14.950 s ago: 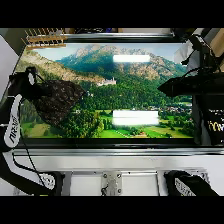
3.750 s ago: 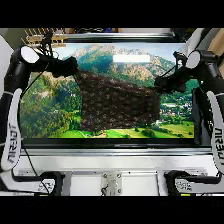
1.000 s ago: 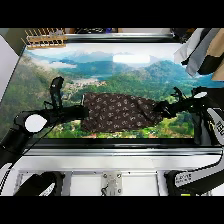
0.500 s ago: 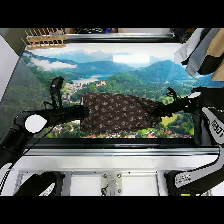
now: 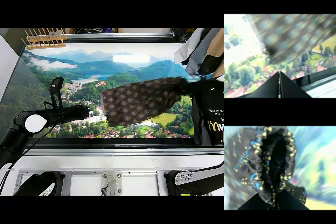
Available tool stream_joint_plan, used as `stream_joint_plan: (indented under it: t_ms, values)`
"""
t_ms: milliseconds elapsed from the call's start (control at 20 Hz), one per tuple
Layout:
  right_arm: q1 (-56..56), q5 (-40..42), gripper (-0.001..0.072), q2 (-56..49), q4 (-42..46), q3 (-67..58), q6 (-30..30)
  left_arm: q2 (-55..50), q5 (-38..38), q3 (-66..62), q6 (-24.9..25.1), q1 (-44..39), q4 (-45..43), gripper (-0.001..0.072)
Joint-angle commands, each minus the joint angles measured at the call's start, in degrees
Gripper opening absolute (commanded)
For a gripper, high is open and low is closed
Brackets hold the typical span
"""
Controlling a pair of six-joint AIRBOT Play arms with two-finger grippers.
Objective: Fold the clothes and pants, and hang the long-sleeved shirts on hangers.
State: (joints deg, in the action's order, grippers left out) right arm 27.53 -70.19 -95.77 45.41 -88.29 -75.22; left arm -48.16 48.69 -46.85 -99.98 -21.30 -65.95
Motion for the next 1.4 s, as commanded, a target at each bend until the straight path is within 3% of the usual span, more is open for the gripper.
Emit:
stream_joint_plan:
  t_ms: [0,200,500,750,1000,1150,1350]
  values:
    - [8.04,5.07,0.0017,0.26,3.69,-11.87,-12.98,0.04,0.39,-0.04,0.04,0.00,-0.04,0.0006]
    - [16.35,6.40,0.0017,0.26,7.43,-18.45,-21.99,0.04,0.35,-0.04,0.04,0.00,-0.04,0.0006]
    - [21.90,9.44,0.0016,4.17,7.82,-20.52,-24.74,0.04,0.33,-0.04,0.04,0.00,-0.04,0.0006]
    - [21.16,3.91,0.0016,10.80,29.62,-20.46,-34.01,0.04,0.17,-0.04,0.07,0.00,-0.09,0.0006]
    - [20.87,-12.02,0.0016,13.38,48.09,-20.06,-34.29,0.04,0.22,-0.02,0.09,0.00,-0.11,0.0006]
    - [20.87,-16.57,0.0017,14.82,51.52,-15.23,-34.10,0.04,0.63,-0.02,0.09,0.00,-0.11,0.0006]
    - [20.87,-14.43,0.0017,20.46,52.06,-1.07,-35.58,0.04,0.85,-0.02,0.09,0.00,-0.11,0.0006]
